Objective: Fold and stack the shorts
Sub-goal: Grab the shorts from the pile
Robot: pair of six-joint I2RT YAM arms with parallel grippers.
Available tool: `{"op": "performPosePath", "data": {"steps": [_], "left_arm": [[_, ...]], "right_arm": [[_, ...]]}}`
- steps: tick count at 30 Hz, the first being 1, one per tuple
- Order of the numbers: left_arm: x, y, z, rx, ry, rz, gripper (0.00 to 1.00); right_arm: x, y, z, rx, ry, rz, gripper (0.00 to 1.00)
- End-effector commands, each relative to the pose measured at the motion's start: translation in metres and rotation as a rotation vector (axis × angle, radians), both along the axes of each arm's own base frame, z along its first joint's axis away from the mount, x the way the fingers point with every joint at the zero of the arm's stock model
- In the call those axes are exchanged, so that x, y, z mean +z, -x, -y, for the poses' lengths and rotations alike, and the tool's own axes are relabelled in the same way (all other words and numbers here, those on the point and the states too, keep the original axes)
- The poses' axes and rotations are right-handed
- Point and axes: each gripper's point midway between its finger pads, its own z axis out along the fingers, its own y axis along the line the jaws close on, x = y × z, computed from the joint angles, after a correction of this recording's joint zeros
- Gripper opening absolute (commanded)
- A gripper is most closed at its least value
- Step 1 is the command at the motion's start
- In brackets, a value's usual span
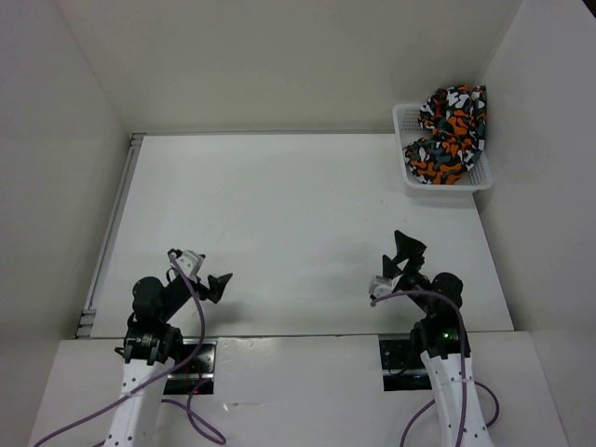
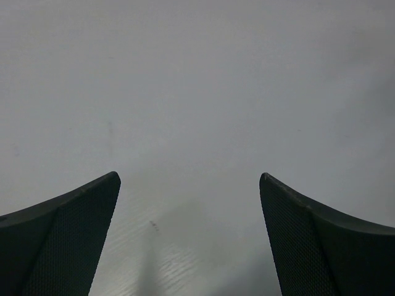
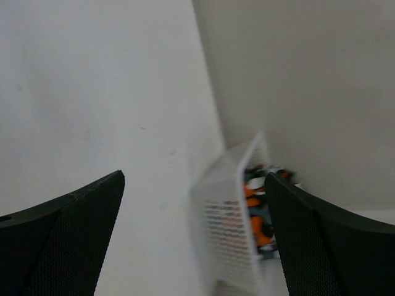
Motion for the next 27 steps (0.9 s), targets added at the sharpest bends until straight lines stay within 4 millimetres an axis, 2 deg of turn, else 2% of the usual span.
{"op": "performPosePath", "data": {"steps": [1,2,3,4,5,6,7,8,9,10,11,12,13,14,15,16,17,18,19,20,21,22,23,25,26,27], "left_arm": [[-0.006,0.041,0.05,-0.347,0.049,-0.055,1.0],[0.008,0.034,0.051,-0.36,0.037,0.041,1.0],[0.035,0.028,0.052,-0.362,0.017,0.176,1.0],[0.045,0.027,0.052,-0.362,0.009,0.229,1.0],[0.055,0.027,0.054,-0.379,0.002,0.274,1.0],[0.086,0.029,0.054,-0.38,-0.017,0.397,1.0],[0.099,0.031,0.055,-0.39,-0.026,0.442,1.0],[0.106,0.025,0.054,-0.378,-0.023,0.435,1.0],[0.117,0.018,0.051,-0.358,-0.02,0.426,1.0],[0.162,0.014,0.048,-0.329,-0.024,0.474,1.0],[0.159,-0.023,0.04,-0.256,-0.001,0.348,1.0],[0.176,-0.044,0.034,-0.205,0.003,0.325,1.0],[0.196,-0.065,0.03,-0.16,0.006,0.317,1.0],[0.227,-0.103,0.023,-0.101,0.008,0.31,1.0],[0.233,-0.128,0.009,0.004,0.011,0.28,1.0],[0.208,-0.161,0.004,0.048,0.002,0.166,1.0],[0.214,-0.17,0.006,0.054,-0.007,0.078,1.0],[0.204,-0.18,0.005,0.064,-0.015,0.004,1.0],[0.171,-0.197,0.01,0.058,-0.031,-0.125,1.0],[0.145,-0.193,0.01,0.056,-0.048,-0.271,1.0],[0.157,-0.201,0.017,0.043,-0.051,-0.281,1.0],[0.129,-0.209,0.023,0.022,-0.061,-0.374,1.0],[0.117,-0.209,0.023,0.022,-0.068,-0.431,1.0],[0.101,-0.211,0.032,-0.028,-0.055,-0.482,1.0],[0.097,-0.208,0.035,-0.048,-0.048,-0.495,1.0],[0.093,-0.206,0.038,-0.064,-0.042,-0.497,1.0]], "right_arm": [[0.03,-0.003,-0.007,0.105,0.619,0.484,0.98],[0.047,-0.002,-0.009,0.093,0.599,0.547,0.98],[0.062,0.003,-0.016,0.118,0.547,0.598,0.98],[0.103,0.014,-0.021,0.105,0.513,0.754,0.98],[0.125,0.024,-0.026,0.123,0.484,0.818,0.98],[0.134,0.028,-0.032,0.165,0.459,0.817,0.98],[0.145,0.027,-0.032,0.167,0.452,0.811,0.98],[0.18,0.029,-0.029,0.14,0.445,0.842,0.98],[0.172,-0.003,-0.028,0.144,0.43,0.712,0.98],[0.184,-0.028,-0.012,0.047,0.389,0.628,0.98],[0.243,-0.041,-0.004,-0.023,0.306,0.632,0.98],[0.26,-0.067,0.005,-0.097,0.194,0.539,0.98],[0.234,-0.128,0.023,-0.288,-0.119,0.255,0.98],[0.287,-0.143,0.033,-0.357,-0.302,0.312,0.98],[0.273,-0.166,0.045,-0.423,-0.342,0.213,0.98],[0.262,-0.208,0.057,-0.499,-0.375,0.09,0.98],[0.216,-0.224,0.06,-0.576,-0.368,-0.105,0.98],[0.198,-0.239,0.072,-0.648,-0.394,-0.19,0.98],[0.177,-0.272,0.09,-0.754,-0.48,-0.275,0.98],[0.152,-0.282,0.102,-0.837,-0.526,-0.368,0.98],[0.139,-0.292,0.114,-0.901,-0.602,-0.417,0.98],[0.154,-0.31,0.126,-0.931,-0.693,-0.407,0.98],[0.117,-0.322,0.145,-1.017,-0.803,-0.481,0.98],[0.111,-0.33,0.155,-1.06,-0.855,-0.453,0.98],[0.1,-0.335,0.166,-1.129,-0.876,-0.43,0.98],[0.1,-0.338,0.177,-1.172,-0.914,-0.39,0.98]]}}
